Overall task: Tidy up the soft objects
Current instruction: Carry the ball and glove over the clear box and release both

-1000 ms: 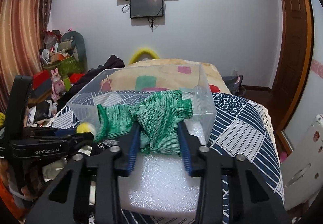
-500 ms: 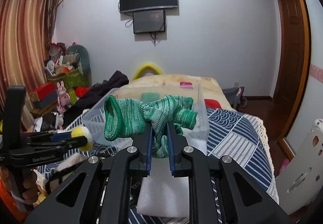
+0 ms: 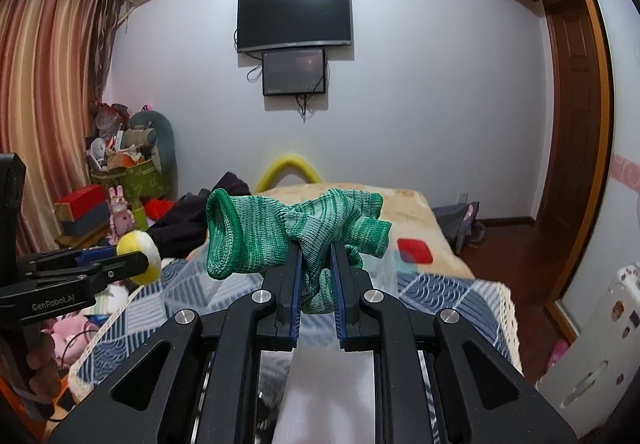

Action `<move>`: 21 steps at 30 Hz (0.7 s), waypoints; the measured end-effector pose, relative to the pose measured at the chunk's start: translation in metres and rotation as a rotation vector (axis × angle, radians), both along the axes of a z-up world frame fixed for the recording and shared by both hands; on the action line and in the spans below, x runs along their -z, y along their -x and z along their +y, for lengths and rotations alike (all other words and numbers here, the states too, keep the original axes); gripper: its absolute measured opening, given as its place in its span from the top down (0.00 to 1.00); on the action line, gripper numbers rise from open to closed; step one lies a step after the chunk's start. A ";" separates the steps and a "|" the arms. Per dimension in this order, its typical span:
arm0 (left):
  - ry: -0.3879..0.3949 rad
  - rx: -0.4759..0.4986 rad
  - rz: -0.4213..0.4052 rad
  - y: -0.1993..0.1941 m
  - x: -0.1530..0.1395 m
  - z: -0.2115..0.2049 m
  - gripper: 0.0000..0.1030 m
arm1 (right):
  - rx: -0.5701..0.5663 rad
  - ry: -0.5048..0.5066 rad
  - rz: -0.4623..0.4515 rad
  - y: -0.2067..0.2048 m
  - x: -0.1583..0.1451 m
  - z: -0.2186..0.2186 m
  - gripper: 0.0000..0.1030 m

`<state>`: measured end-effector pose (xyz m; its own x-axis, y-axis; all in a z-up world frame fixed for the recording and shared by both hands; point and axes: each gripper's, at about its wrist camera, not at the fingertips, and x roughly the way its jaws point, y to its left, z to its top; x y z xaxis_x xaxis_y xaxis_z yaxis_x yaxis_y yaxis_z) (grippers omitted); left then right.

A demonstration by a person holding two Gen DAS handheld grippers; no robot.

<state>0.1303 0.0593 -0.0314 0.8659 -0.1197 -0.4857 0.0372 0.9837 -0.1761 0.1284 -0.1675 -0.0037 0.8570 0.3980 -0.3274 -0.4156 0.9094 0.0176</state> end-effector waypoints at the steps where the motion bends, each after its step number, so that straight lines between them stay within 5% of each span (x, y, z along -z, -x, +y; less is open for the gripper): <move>1: -0.005 0.000 0.003 -0.004 -0.001 0.001 0.61 | 0.006 0.007 -0.008 -0.002 -0.001 0.002 0.88; 10: -0.043 0.029 0.093 -0.059 0.009 0.000 0.61 | -0.024 0.064 0.068 -0.039 0.010 0.021 0.88; 21: -0.055 0.096 0.272 -0.114 0.051 -0.003 0.61 | -0.091 0.182 0.270 -0.072 0.042 0.035 0.88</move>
